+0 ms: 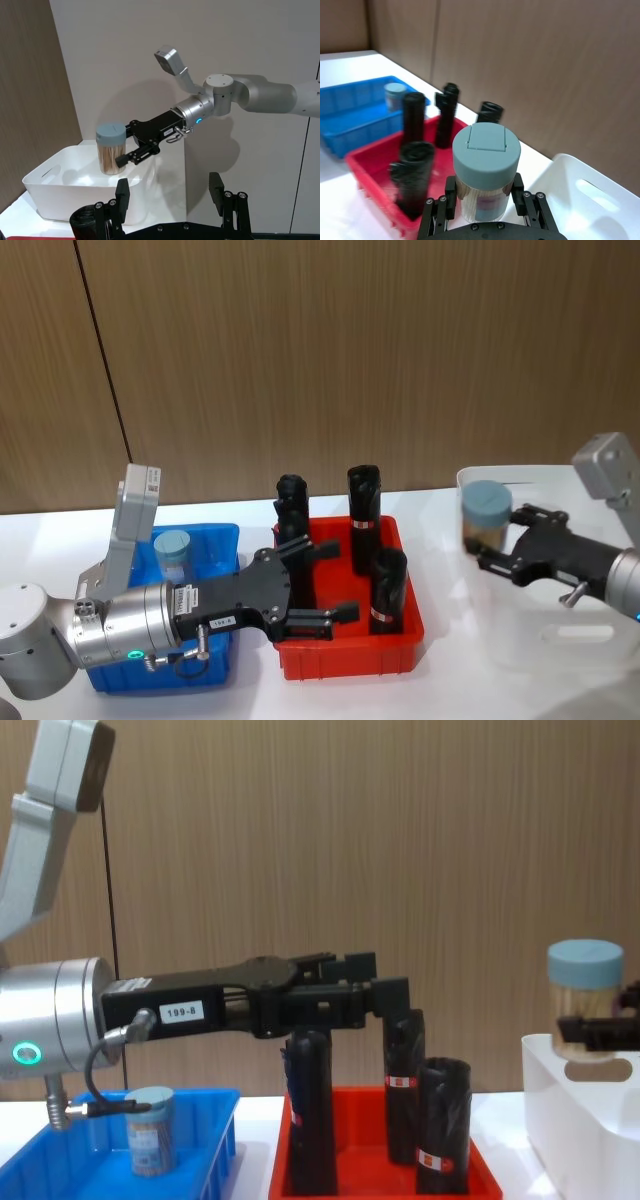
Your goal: Pick the cotton swabs from the blue box and place them into the white box.
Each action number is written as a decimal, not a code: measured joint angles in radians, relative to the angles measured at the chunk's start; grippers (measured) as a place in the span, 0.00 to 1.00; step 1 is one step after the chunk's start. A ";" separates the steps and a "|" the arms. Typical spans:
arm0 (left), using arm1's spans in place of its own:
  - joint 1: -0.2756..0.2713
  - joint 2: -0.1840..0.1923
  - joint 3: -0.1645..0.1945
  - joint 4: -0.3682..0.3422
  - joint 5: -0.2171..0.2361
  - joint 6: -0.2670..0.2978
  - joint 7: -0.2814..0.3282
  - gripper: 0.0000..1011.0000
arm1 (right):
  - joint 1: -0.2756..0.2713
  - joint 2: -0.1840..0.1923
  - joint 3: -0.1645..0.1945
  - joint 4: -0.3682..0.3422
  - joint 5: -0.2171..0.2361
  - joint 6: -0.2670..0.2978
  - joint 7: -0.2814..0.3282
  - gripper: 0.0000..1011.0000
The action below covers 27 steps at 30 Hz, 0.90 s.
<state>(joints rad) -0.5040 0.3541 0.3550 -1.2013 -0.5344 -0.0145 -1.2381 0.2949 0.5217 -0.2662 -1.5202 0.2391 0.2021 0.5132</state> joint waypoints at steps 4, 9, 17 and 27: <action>0.000 0.000 0.000 0.000 0.000 0.000 0.000 0.99 | 0.014 0.000 0.009 0.038 0.006 0.008 -0.027 0.64; 0.000 0.000 0.000 0.000 0.000 0.000 0.000 0.99 | 0.045 -0.008 0.018 0.111 0.007 0.023 -0.064 0.64; 0.000 0.000 0.000 0.000 0.000 0.000 0.000 0.99 | 0.093 -0.028 0.019 0.223 -0.001 0.030 -0.095 0.64; 0.000 0.000 0.000 0.000 0.000 0.000 0.000 0.99 | 0.157 -0.061 0.008 0.368 -0.012 0.027 -0.114 0.69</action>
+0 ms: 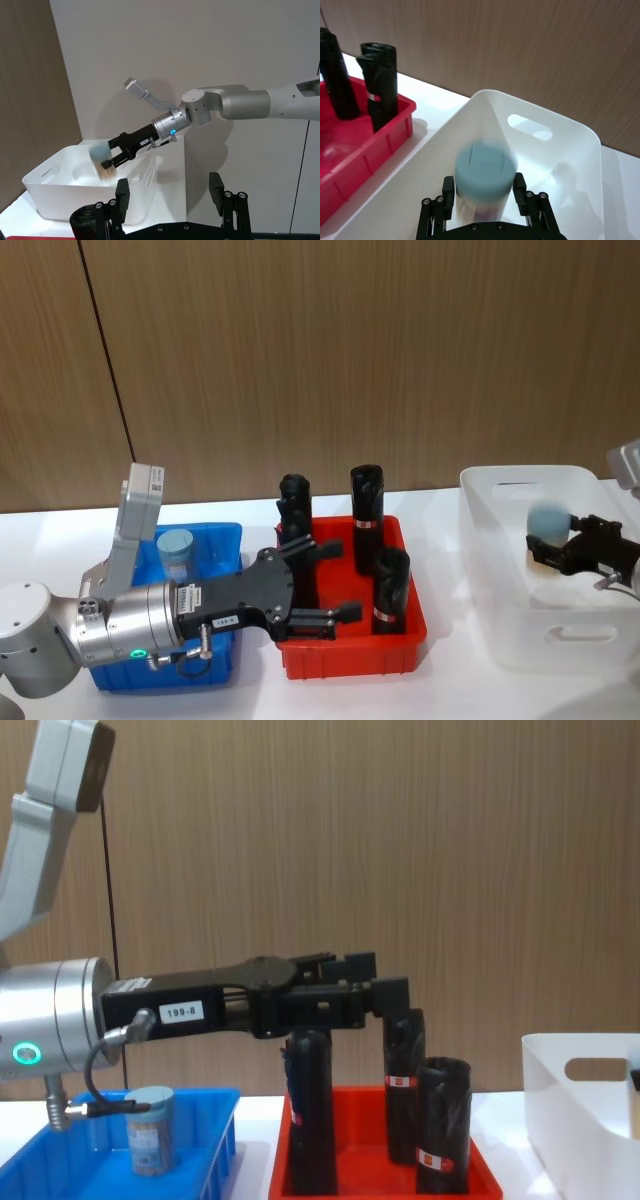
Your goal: Pick the cotton swabs from the blue box and place them into the white box.
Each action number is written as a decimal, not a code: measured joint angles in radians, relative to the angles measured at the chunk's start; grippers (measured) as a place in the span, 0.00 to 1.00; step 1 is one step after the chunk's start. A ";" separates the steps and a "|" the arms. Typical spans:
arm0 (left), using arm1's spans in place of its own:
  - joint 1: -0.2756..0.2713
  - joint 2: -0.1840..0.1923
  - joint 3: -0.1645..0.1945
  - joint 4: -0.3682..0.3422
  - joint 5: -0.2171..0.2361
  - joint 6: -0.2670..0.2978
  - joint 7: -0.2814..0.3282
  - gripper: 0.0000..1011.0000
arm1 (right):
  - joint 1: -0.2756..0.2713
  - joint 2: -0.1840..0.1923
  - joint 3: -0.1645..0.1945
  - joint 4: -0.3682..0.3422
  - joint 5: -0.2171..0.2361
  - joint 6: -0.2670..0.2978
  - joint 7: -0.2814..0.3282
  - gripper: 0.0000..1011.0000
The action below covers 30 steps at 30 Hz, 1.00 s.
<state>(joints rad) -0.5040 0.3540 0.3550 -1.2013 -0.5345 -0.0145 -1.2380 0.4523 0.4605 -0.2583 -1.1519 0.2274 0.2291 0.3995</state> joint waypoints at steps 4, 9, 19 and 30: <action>0.000 0.000 0.000 0.000 0.000 0.000 0.000 0.99 | 0.019 -0.011 -0.004 0.041 -0.004 -0.003 -0.005 0.79; 0.000 0.000 0.000 0.000 0.000 0.000 0.000 0.99 | 0.029 -0.017 -0.006 0.062 -0.004 -0.010 -0.007 0.94; 0.000 0.000 0.000 -0.001 0.000 0.000 0.004 0.99 | 0.032 -0.020 -0.007 0.065 -0.004 -0.016 -0.010 0.99; 0.020 0.002 0.007 -0.033 0.024 0.002 0.095 0.99 | -0.036 -0.034 -0.002 -0.028 0.004 -0.040 -0.054 0.99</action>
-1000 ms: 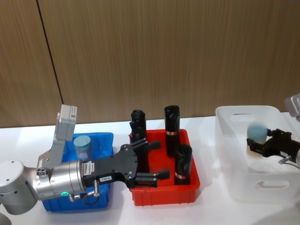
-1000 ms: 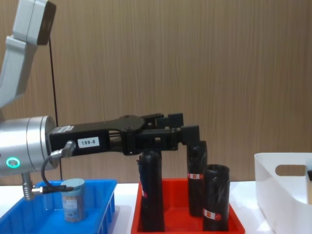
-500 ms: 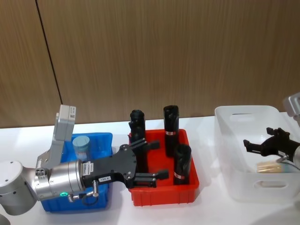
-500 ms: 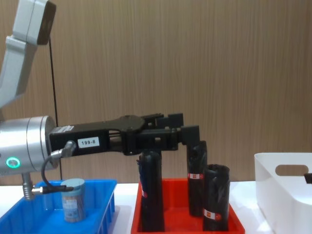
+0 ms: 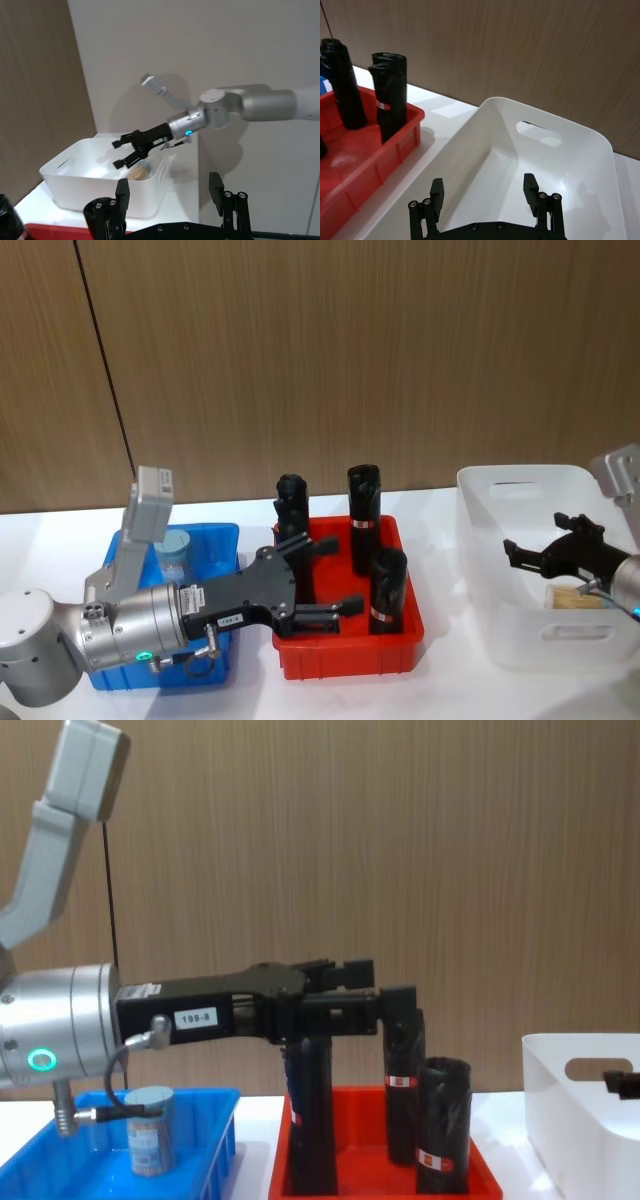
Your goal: Pick the cotton swabs from the blue box and place them into the white box.
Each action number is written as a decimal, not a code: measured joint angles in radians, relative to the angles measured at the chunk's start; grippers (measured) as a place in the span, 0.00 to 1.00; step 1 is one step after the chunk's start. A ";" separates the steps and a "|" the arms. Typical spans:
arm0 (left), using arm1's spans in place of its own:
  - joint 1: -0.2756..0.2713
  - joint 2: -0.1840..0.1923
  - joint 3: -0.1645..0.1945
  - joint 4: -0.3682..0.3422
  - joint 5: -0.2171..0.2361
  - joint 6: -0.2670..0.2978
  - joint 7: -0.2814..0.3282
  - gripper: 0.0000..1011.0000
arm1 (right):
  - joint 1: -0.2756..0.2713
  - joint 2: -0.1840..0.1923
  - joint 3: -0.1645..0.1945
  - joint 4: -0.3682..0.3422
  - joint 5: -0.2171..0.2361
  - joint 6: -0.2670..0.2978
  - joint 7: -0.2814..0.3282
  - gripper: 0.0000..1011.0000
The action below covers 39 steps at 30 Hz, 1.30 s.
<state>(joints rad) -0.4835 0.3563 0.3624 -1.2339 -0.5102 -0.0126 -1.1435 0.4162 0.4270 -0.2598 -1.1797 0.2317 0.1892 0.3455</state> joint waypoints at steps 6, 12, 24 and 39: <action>0.017 0.002 0.006 -0.027 0.022 0.002 0.079 0.99 | -0.058 -0.013 0.005 -0.079 0.008 -0.021 -0.038 0.99; 0.035 0.004 0.013 -0.056 0.044 0.004 0.160 0.99 | -0.111 -0.023 0.009 -0.152 0.015 -0.040 -0.071 0.99; 0.069 0.007 0.026 -0.111 0.088 0.008 0.318 0.99 | -0.228 -0.048 0.018 -0.311 0.031 -0.082 -0.148 0.99; 0.111 0.011 0.042 -0.176 0.140 0.013 0.508 0.99 | -0.373 -0.079 0.030 -0.509 0.049 -0.135 -0.241 0.99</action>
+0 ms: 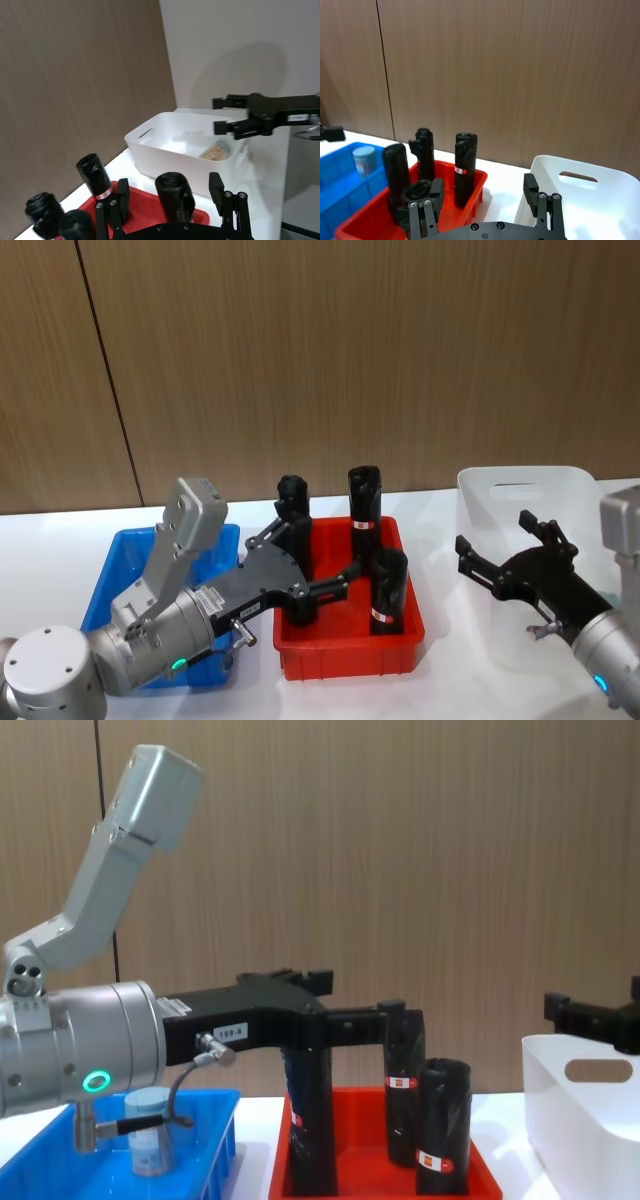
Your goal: Pick the cotton swabs from the blue box and place them into the white box.
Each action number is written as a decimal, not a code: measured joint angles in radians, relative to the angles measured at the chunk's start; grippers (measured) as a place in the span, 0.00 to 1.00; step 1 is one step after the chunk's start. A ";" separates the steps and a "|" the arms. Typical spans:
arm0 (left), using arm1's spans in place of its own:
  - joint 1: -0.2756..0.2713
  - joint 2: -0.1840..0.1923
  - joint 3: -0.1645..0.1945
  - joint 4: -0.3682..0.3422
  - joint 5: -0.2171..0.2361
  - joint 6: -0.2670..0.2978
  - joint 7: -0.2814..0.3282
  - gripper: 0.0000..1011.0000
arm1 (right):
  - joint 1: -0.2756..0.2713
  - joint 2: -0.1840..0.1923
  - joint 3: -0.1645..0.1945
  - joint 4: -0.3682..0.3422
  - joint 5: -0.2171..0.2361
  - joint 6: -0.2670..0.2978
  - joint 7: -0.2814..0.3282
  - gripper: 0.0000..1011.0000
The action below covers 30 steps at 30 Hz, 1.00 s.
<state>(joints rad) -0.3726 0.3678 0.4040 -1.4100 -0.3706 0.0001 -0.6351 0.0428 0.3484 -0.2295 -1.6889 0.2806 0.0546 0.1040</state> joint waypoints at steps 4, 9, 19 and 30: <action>0.011 0.001 0.004 -0.018 0.014 0.001 0.051 0.99 | -0.034 -0.007 0.003 -0.046 0.005 -0.013 -0.022 0.99; 0.028 0.003 0.010 -0.045 0.035 0.003 0.129 0.99 | -0.054 -0.011 0.004 -0.073 0.007 -0.020 -0.035 0.99; 0.054 0.006 0.020 -0.086 0.068 0.006 0.249 0.99 | -0.057 -0.011 0.004 -0.078 0.007 -0.021 -0.038 0.99; 0.087 0.009 0.032 -0.138 0.109 0.009 0.399 0.99 | -0.057 -0.011 0.004 -0.078 0.007 -0.021 -0.038 0.99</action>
<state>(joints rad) -0.2856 0.3769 0.4363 -1.5484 -0.2620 0.0093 -0.2365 -0.0147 0.3374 -0.2259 -1.7669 0.2880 0.0338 0.0662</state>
